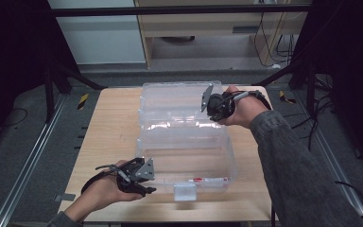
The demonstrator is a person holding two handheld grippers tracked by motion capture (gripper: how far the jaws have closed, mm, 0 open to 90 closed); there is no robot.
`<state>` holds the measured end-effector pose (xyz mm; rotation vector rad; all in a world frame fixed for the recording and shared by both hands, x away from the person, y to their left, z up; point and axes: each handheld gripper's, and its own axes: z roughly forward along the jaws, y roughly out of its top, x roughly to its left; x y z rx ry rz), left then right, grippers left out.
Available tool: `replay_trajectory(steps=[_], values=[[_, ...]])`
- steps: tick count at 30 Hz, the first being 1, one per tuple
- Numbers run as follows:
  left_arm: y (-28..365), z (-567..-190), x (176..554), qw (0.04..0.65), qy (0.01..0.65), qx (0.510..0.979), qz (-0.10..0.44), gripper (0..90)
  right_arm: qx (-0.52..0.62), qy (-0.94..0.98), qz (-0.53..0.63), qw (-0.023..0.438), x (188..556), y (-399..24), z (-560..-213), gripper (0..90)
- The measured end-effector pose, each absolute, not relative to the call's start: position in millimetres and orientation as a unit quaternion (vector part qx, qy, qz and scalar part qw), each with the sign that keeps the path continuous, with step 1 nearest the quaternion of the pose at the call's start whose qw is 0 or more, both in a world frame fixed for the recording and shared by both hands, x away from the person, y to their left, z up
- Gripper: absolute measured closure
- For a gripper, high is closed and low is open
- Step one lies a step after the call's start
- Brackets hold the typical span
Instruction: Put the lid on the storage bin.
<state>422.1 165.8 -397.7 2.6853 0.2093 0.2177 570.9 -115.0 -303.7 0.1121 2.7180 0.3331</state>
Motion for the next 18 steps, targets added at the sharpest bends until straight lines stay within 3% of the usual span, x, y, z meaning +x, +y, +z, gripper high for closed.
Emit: replay_trajectory(steps=[18], values=[[158.2, -404.7, 428.8, 0.210, 0.069, 0.974, 0.059, 81.3, 0.041, 0.972, 0.119, 0.199, 571.9, -114.4, -304.3, 79.4]])
